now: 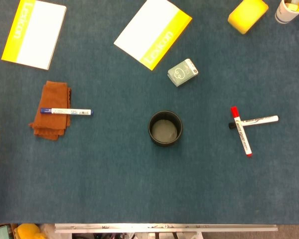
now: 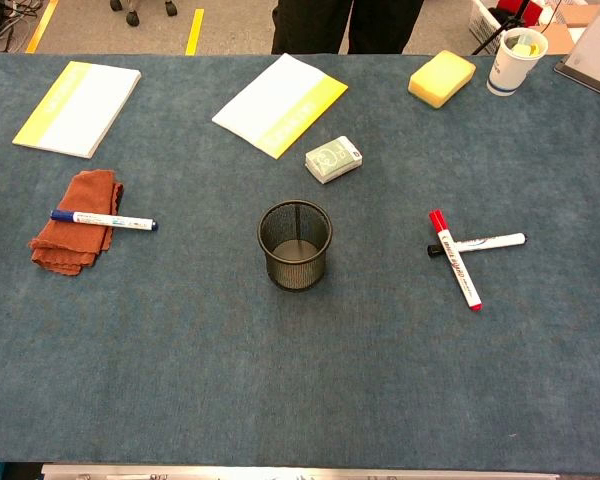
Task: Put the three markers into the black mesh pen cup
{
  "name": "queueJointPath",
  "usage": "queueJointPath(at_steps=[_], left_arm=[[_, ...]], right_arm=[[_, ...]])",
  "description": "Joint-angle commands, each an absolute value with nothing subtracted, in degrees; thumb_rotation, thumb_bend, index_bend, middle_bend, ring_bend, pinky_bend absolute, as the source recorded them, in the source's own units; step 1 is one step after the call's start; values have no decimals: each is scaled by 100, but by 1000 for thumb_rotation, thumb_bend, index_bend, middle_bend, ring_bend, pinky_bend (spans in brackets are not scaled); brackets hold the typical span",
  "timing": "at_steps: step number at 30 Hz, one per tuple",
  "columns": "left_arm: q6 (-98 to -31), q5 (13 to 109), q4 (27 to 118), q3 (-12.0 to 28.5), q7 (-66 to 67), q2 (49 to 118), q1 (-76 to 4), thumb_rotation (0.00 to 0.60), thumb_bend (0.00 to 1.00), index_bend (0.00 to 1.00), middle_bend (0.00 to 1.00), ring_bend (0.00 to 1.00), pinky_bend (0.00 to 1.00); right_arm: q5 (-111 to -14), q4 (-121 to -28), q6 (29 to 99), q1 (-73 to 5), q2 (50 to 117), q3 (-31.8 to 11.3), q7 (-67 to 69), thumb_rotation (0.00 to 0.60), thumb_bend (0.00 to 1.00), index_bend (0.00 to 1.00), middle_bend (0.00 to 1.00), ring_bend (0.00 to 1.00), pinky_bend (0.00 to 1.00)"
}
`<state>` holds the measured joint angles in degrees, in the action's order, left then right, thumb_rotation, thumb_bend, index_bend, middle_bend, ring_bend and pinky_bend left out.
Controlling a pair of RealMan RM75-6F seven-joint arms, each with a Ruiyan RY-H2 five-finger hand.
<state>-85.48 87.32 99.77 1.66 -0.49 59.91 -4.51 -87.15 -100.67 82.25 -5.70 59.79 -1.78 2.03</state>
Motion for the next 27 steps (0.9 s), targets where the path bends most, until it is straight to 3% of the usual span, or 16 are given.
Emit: queueJointPath(at_steps=[1,14,27], left_arm=[[-8519,8720,9982,170,-54,5983,-470,600,275,144,55,27,112],[-8322,8879,9927,149,-110,5882,-634,600,275,187,72,29,112],[-7391,9274,9637,157,-37,5914,-1411,600,274,319,86,32,112]], right_arm=[[-8721,-10069,8235,-572,5969,-189,199,600,303,199,189,97,276],[-8690,-10157,8390,-595,5897,-369,166,600,302,199,189,97,276],[-8596,-10306,8559,-599,5862,-549,28,600,302,199,189,97,276]])
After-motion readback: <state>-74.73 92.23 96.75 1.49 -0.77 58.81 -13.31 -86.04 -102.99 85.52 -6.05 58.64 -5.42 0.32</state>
